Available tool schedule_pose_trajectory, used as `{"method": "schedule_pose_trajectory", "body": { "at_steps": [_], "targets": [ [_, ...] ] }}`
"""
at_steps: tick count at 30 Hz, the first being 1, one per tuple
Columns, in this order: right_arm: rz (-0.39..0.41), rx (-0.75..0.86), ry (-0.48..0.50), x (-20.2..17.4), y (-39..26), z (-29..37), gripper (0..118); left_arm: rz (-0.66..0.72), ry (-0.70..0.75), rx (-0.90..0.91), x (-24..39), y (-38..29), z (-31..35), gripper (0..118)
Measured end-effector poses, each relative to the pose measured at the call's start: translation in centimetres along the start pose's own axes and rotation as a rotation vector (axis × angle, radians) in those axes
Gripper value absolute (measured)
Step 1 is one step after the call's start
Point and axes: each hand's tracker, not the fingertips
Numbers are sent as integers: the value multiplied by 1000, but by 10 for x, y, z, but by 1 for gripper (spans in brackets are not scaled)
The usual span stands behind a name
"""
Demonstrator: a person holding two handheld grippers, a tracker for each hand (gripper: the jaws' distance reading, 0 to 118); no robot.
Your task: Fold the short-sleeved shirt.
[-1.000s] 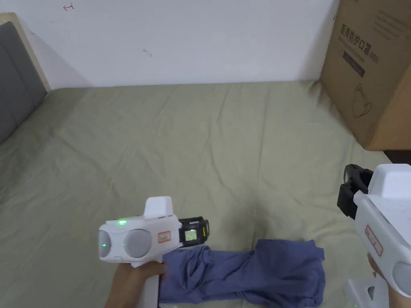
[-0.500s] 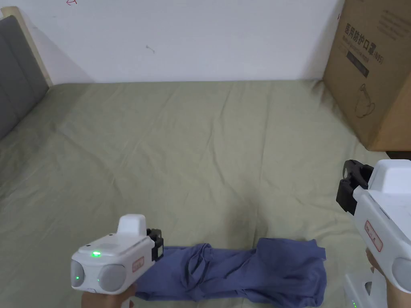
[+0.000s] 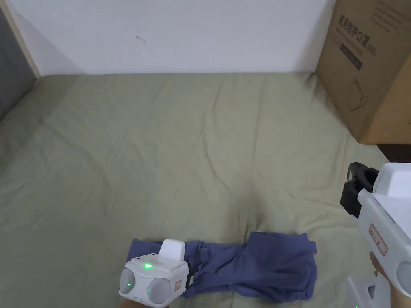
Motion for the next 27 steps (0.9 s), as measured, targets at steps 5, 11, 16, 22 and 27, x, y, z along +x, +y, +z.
{"method": "schedule_pose_trajectory", "body": {
  "at_steps": [5, 11, 16, 22, 27],
  "targets": [
    [-5, -5, -17, 7, -2, 2, 0, -9, -24, -2, 7, 3, -15, 0],
    [-3, -3, -20, 8, -1, 2, 0, 51, -87, 36, 0, 13, 5, 0],
    [2, 6, -6, 3, 5, 0, 0, 154, -171, 142, -45, 28, 43, 0],
    [8, 17, 16, -7, 10, -3, 0, 373, -307, 159, -130, 44, 74, 0],
    [14, 12, 30, -15, 11, -8, 0, 456, -315, 69, -185, 35, 68, 16]
  ]
}}
